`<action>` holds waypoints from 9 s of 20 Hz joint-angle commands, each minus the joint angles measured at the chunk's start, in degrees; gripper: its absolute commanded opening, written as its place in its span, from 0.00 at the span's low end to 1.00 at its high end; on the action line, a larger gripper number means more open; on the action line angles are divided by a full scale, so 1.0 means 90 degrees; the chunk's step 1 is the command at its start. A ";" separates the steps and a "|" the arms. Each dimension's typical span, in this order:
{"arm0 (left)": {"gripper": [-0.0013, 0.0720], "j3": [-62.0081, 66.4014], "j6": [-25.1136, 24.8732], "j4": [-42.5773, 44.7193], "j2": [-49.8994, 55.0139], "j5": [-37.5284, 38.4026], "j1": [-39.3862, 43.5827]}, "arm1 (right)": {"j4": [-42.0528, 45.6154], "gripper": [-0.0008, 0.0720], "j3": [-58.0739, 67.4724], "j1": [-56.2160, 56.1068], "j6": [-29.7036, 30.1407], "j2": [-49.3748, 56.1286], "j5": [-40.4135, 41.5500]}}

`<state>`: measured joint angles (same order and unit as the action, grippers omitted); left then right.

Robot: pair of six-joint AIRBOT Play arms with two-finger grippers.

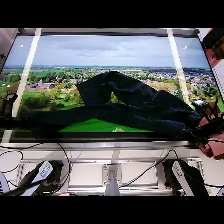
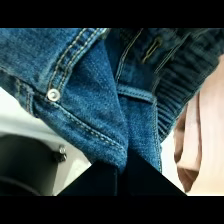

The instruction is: Fold the clothes and pants, and hang the long-sleeved shirts on hangers.

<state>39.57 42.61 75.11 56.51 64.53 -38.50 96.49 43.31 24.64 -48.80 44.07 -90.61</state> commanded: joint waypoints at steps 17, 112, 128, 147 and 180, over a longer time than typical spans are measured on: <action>0.77 0.0134 -0.3169 0.0461 0.0330 -0.0381 0.1406 | 0.0078 0.07 -0.0010 0.0000 0.0032 0.0160 0.0573; 0.99 -0.0282 -0.0636 0.2492 -0.0687 -0.2157 0.2630 | -0.0522 0.07 -0.1637 -0.0916 0.1554 -0.1734 -0.0306; 0.62 -0.0282 -0.1936 0.2484 0.1115 -0.3589 0.2633 | -0.0515 0.07 -0.1637 -0.0916 0.1552 -0.1736 0.0197; 0.05 -0.0039 -0.2596 0.2416 0.0622 -0.7373 0.2640 | -0.0335 0.07 -0.1630 -0.0916 0.1549 -0.1736 0.0194; 0.81 -0.0466 -0.2307 0.3619 -0.1217 -0.1428 0.0840 | -0.0070 0.20 0.0260 -0.0916 0.1018 -0.1744 0.1025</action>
<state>34.13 21.67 105.93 47.42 54.65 -31.09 95.33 39.70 16.43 -38.46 28.40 -86.59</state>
